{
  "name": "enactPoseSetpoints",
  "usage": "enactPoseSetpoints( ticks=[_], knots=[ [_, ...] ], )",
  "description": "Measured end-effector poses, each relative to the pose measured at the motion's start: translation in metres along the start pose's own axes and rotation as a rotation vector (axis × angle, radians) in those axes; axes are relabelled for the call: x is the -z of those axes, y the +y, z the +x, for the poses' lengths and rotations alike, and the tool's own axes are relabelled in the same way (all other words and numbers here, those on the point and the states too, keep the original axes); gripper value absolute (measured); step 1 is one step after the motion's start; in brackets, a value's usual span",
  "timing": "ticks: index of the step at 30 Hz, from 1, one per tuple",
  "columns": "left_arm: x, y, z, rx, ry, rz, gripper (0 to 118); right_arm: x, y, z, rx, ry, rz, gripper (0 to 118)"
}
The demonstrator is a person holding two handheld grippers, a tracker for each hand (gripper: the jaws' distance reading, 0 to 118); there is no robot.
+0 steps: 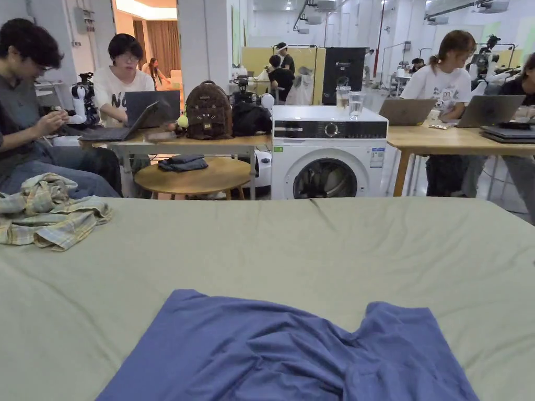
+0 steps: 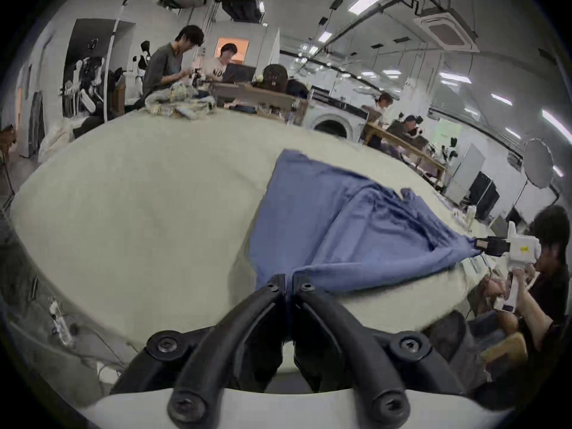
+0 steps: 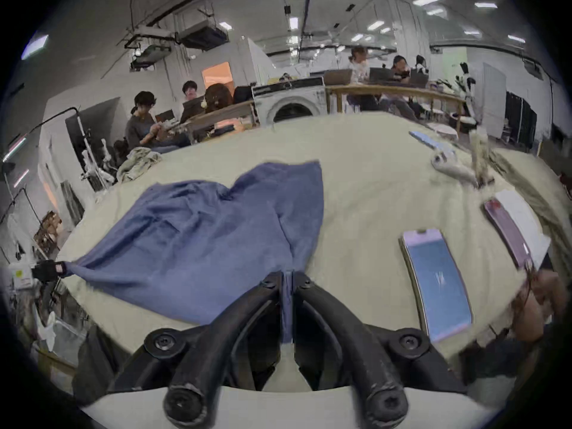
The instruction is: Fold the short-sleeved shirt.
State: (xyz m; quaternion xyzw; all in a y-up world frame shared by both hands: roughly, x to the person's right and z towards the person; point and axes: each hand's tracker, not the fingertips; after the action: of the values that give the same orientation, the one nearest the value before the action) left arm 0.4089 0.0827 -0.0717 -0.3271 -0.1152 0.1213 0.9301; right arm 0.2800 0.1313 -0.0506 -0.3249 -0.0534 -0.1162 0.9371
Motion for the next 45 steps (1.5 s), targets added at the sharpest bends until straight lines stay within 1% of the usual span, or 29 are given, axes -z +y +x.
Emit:
enactPoseSetpoints(
  ticks=[1,4,6,8,9,10,11,12,13,14,15,16,17,18,20,22,26,27,28,29,30,31,32,33,34,36,38,41,45],
  knots=[
    [-0.009,-0.005,0.001,-0.007,-0.008,-0.023,0,-0.002,-0.009,0.0,0.001,-0.012,0.003,2],
    [-0.002,-0.01,0.0,-0.023,0.004,-0.04,0,0.0,-0.031,0.001,-0.015,-0.019,-0.031,2],
    [0.014,-0.048,-0.012,0.011,0.029,-0.062,0,0.003,-0.038,0.0,-0.021,-0.019,-0.036,2],
    [0.018,-0.047,-0.013,0.006,0.029,-0.064,0,0.005,-0.042,-0.001,-0.025,-0.025,-0.033,3],
    [0.016,-0.048,-0.012,0.003,0.028,-0.072,0,0.007,-0.042,0.0,-0.029,-0.03,-0.031,6],
    [0.018,-0.047,-0.013,0.002,0.028,-0.073,0,0.008,-0.042,0.001,-0.033,-0.029,-0.03,15],
    [0.02,-0.049,-0.015,0.005,0.028,-0.076,10,0.008,-0.042,0.001,-0.034,-0.036,-0.03,32],
    [0.021,-0.055,-0.018,0.015,0.028,-0.084,34,0.008,-0.041,0.002,-0.039,-0.054,-0.032,54],
    [0.034,-0.069,-0.021,0.037,0.05,-0.091,50,0.007,-0.04,0.004,-0.044,-0.062,-0.031,59],
    [0.062,-0.076,-0.034,0.052,0.088,-0.083,58,0.004,-0.038,0.006,-0.052,-0.068,-0.018,59],
    [0.085,-0.079,-0.049,0.07,0.118,-0.058,62,-0.002,-0.034,0.006,-0.062,-0.072,0.014,59],
    [0.093,-0.074,-0.053,0.086,0.122,-0.026,63,-0.01,-0.028,0.004,-0.072,-0.07,0.05,59],
    [0.095,-0.073,-0.058,0.106,0.122,-0.001,63,-0.016,-0.02,0.002,-0.082,-0.067,0.086,59],
    [0.113,-0.08,-0.07,0.145,0.143,0.03,63,-0.02,-0.01,-0.003,-0.092,-0.069,0.118,59],
    [0.123,-0.067,-0.067,0.19,0.138,0.099,63,-0.026,0.011,-0.017,-0.113,-0.063,0.183,59],
    [0.119,-0.037,-0.05,0.205,0.112,0.171,63,-0.026,0.031,-0.034,-0.123,-0.033,0.226,59],
    [0.09,0.037,0.012,0.205,0.031,0.332,62,-0.014,0.061,-0.066,-0.133,0.046,0.273,59],
    [0.078,0.035,0.023,0.215,0.009,0.345,62,-0.01,0.064,-0.072,-0.137,0.05,0.274,57],
    [0.077,0.035,0.029,0.221,0.006,0.354,62,-0.006,0.066,-0.076,-0.141,0.056,0.278,51],
    [0.076,0.03,0.033,0.231,0.0,0.361,62,-0.004,0.068,-0.081,-0.14,0.064,0.28,41],
    [0.073,0.023,0.037,0.242,-0.005,0.365,60,-0.003,0.068,-0.085,-0.138,0.071,0.275,24],
    [0.068,0.016,0.04,0.248,-0.01,0.36,51,-0.002,0.068,-0.088,-0.137,0.076,0.271,15],
    [0.059,0.01,0.045,0.25,-0.02,0.354,34,0.0,0.066,-0.091,-0.138,0.077,0.269,6],
    [0.042,0.002,0.049,0.25,-0.043,0.346,6,-0.001,0.064,-0.094,-0.144,0.08,0.27,0],
    [0.03,-0.005,0.053,0.252,-0.06,0.341,0,-0.001,0.063,-0.096,-0.147,0.075,0.272,0],
    [0.042,0.0,0.053,0.251,-0.041,0.361,0,-0.002,0.062,-0.097,-0.155,0.084,0.271,0],
    [0.022,-0.003,0.052,0.246,-0.07,0.344,0,-0.003,0.061,-0.1,-0.154,0.091,0.266,0],
    [0.017,0.002,0.055,0.235,-0.074,0.34,0,-0.003,0.06,-0.1,-0.158,0.087,0.268,0],
    [0.004,0.007,0.055,0.21,-0.079,0.319,0,-0.006,0.056,-0.095,-0.124,0.117,0.257,0]
  ],
)
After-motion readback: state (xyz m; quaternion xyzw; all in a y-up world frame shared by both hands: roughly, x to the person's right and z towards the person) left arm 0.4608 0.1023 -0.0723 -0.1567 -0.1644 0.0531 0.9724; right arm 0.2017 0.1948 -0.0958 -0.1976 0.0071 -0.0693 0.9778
